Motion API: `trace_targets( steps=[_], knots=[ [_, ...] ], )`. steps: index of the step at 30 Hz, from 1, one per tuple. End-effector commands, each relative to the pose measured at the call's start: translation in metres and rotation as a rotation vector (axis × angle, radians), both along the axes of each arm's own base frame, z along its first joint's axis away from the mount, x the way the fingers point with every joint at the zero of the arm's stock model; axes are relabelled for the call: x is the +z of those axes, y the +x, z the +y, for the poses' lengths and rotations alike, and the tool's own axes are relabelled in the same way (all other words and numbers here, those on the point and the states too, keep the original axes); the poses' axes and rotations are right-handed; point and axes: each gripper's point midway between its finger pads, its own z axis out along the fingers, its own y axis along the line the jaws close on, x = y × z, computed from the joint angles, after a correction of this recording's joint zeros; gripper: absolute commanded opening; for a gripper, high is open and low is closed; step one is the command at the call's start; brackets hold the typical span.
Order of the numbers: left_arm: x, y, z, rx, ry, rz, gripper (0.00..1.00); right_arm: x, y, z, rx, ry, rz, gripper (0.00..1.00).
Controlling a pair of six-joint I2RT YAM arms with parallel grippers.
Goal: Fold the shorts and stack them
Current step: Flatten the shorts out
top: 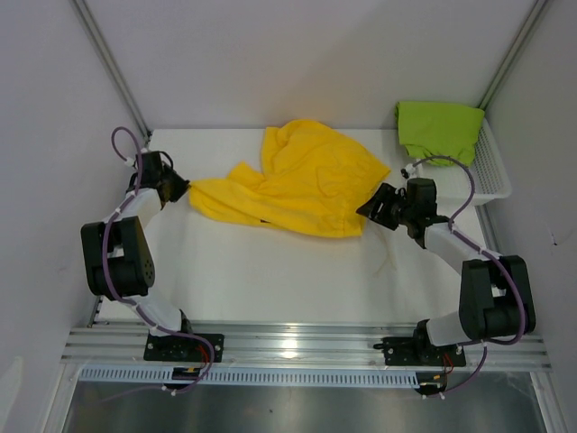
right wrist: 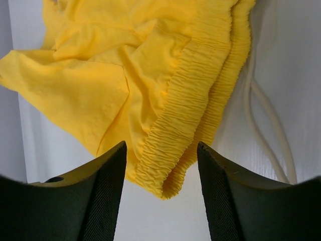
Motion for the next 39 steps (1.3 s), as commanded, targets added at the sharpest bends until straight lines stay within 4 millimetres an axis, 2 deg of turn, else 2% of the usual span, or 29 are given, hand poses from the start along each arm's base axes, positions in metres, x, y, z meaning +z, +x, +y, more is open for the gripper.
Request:
trace_targets(
  steps=[1,12,29,39],
  knots=[
    [0.018,0.018,0.007,-0.017,0.029,-0.063,0.00,0.016,0.010,0.017,0.075,0.011,-0.081,0.60],
    [0.020,0.024,0.005,-0.032,0.025,-0.071,0.00,0.004,-0.014,0.025,0.129,0.031,-0.052,0.58],
    [0.019,0.025,0.003,-0.042,0.016,-0.076,0.00,-0.002,-0.031,0.037,0.164,0.069,0.006,0.56],
    [0.022,0.024,0.003,-0.042,0.014,-0.087,0.00,-0.012,-0.037,0.034,0.130,0.071,0.069,0.54]
  ],
)
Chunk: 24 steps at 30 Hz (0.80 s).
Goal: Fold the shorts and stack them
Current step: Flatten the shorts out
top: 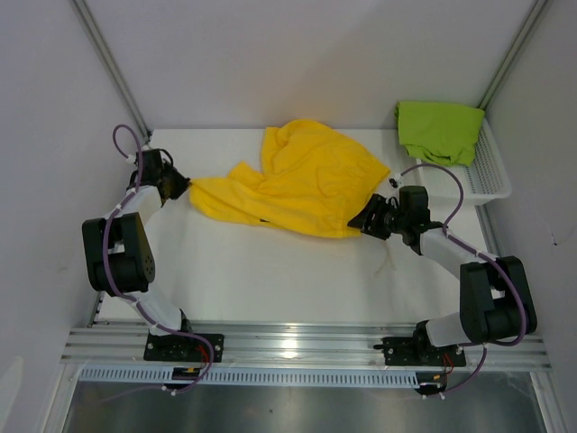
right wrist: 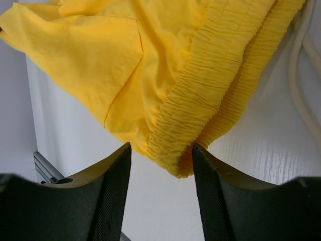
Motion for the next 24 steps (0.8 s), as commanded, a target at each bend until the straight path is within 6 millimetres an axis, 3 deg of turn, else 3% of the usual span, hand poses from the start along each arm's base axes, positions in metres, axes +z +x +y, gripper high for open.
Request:
trace_targets(
  steps=[1,6,11,16,24],
  knots=[
    [0.020,0.013,0.005,-0.013,0.019,-0.075,0.00,0.002,-0.004,0.004,0.003,0.021,0.009,0.53],
    [0.020,0.014,0.004,-0.015,0.019,-0.075,0.00,0.004,-0.008,0.015,0.045,0.065,0.032,0.43],
    [0.019,0.014,0.004,-0.017,0.016,-0.072,0.00,0.001,-0.008,0.024,0.079,0.109,0.042,0.27],
    [0.018,0.011,0.003,-0.017,0.015,-0.068,0.00,0.005,-0.006,0.037,0.120,0.195,0.073,0.00],
    [0.027,0.001,0.008,-0.001,0.022,-0.086,0.00,0.025,-0.027,0.035,0.136,0.212,0.080,0.00]
  ],
)
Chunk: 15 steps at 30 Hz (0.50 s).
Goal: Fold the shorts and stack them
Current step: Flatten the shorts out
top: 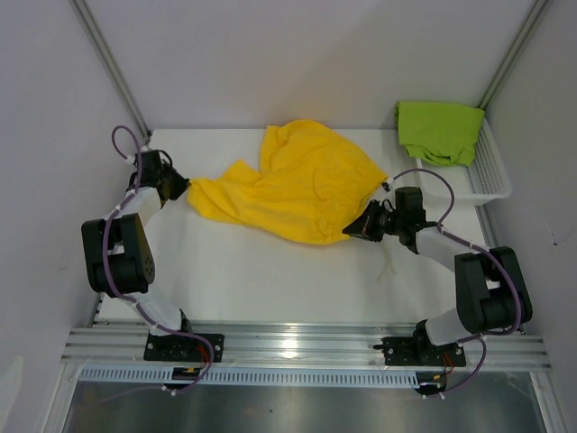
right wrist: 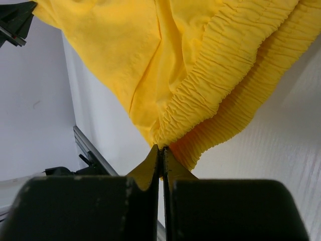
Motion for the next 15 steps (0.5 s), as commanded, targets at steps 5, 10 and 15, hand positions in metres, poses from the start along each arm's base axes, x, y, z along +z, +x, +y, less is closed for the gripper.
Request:
trace_targets(
  steps=[5,10,15],
  knots=[
    [0.042,-0.006,0.015,0.008,0.047,-0.094,0.00,0.050,-0.005,-0.019,-0.050,0.062,0.002,0.00],
    [0.037,0.013,0.008,-0.032,0.001,-0.075,0.00,0.060,0.069,-0.044,-0.194,0.134,0.025,0.00],
    [0.020,0.030,0.013,-0.027,-0.002,-0.041,0.00,0.042,0.136,-0.050,-0.310,0.175,0.031,0.00]
  ],
)
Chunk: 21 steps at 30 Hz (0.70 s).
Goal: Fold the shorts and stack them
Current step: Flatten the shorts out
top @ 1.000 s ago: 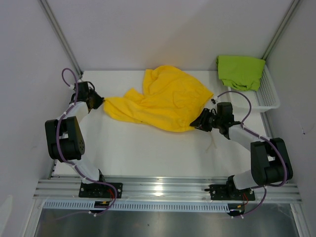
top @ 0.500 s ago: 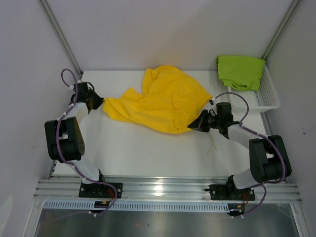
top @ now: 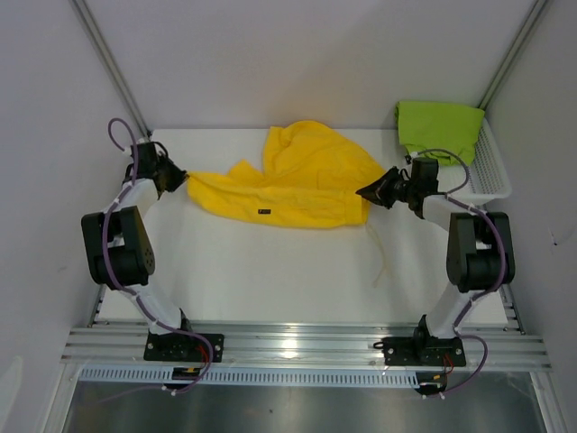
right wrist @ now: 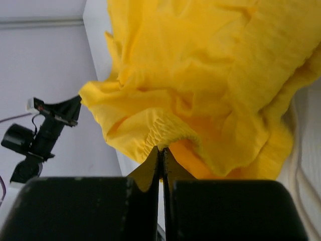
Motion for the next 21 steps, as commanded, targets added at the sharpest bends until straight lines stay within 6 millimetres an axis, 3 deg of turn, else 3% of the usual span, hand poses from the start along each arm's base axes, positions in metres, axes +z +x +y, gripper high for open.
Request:
trace_targets(
  steps=[1,5,11,12,13,14,16,19,21],
  knots=[
    [-0.002,0.014,0.007,-0.010,0.013,-0.003,0.00,-0.007,0.048,-0.007,-0.108,0.047,-0.013,0.00],
    [-0.012,0.022,0.006,-0.019,0.004,0.003,0.00,-0.025,0.083,-0.006,-0.165,0.051,-0.010,0.00],
    [-0.022,0.027,0.003,-0.042,-0.007,0.005,0.00,-0.039,0.101,-0.002,-0.169,0.021,-0.031,0.00],
    [-0.023,0.026,0.003,-0.046,-0.006,0.009,0.00,-0.040,0.102,-0.002,-0.164,0.027,-0.035,0.05],
    [-0.022,0.026,0.006,-0.046,0.004,0.006,0.04,-0.040,0.103,-0.002,-0.160,0.030,-0.041,0.09],
    [-0.021,0.026,0.007,-0.046,0.003,0.014,0.08,-0.038,0.104,-0.002,-0.155,0.037,-0.057,0.21],
    [-0.019,0.024,0.013,-0.037,-0.002,0.012,0.27,-0.033,0.102,0.001,-0.132,0.045,-0.076,0.30],
    [-0.020,0.019,0.020,-0.030,-0.025,0.011,0.59,-0.026,0.096,0.002,-0.097,0.036,-0.118,0.36],
    [-0.022,0.015,0.019,-0.037,-0.041,0.008,0.69,-0.019,0.093,0.004,-0.056,0.035,-0.166,0.38]
  ],
)
